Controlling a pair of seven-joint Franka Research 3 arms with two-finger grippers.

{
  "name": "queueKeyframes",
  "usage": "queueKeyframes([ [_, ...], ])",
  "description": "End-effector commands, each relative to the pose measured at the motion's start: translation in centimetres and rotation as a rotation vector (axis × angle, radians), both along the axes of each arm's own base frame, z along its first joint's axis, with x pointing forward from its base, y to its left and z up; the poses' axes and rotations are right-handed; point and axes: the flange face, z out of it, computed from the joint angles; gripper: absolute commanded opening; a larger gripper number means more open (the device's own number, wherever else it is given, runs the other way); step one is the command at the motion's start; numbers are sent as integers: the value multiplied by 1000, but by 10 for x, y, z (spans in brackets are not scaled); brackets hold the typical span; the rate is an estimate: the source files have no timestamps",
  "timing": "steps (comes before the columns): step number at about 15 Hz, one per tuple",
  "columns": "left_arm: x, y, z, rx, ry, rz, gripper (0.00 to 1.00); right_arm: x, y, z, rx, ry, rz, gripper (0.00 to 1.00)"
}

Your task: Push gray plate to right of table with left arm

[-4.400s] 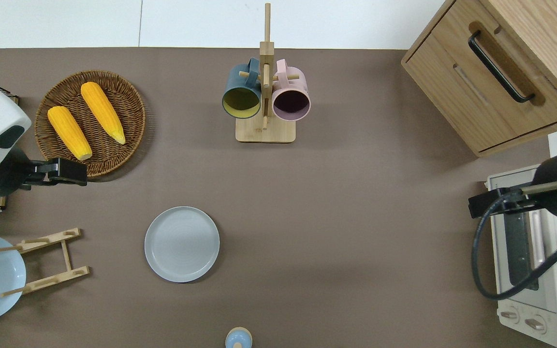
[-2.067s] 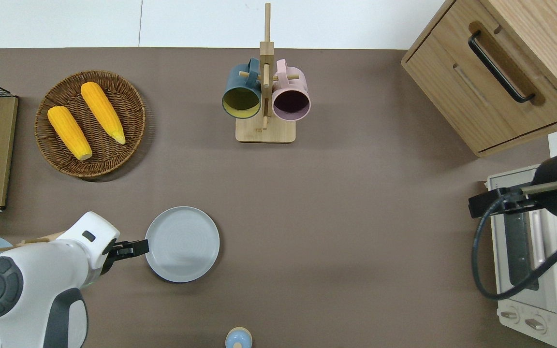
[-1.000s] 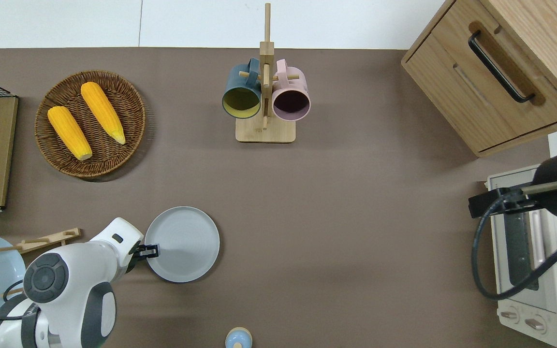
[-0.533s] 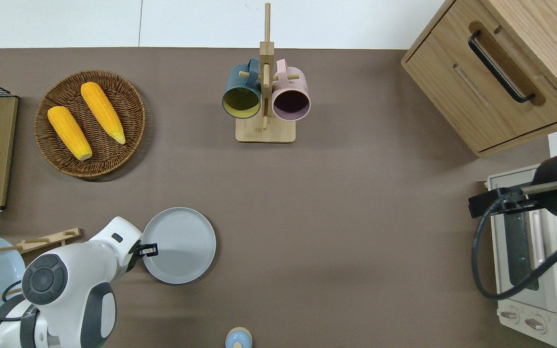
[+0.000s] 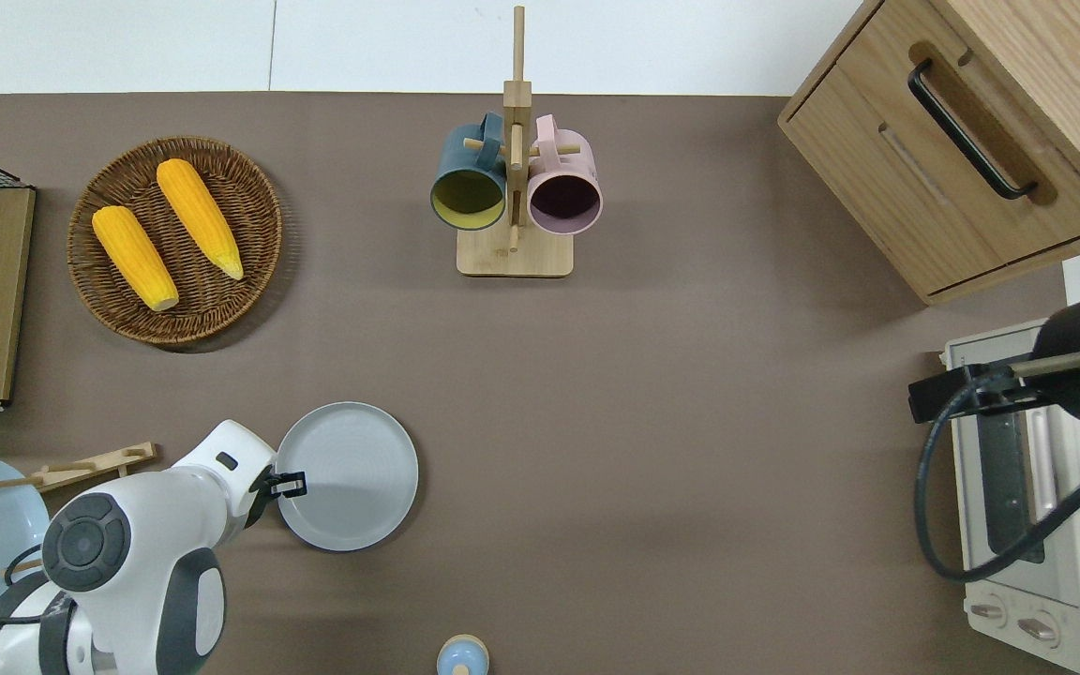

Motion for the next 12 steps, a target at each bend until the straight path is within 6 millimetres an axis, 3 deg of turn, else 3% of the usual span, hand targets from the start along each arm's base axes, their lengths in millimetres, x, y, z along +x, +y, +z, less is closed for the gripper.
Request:
queueKeyframes([
  [1,-1,-21,-3,-20,-7,53,0,-3,-1,4,1,4,-15,983],
  [5,1,-64,-4,-46,5,115,0,-3,-2,4,2,4,-15,983],
  [12,-9,-173,-14,-117,3,222,0,-3,-1,4,2,4,-14,983],
])
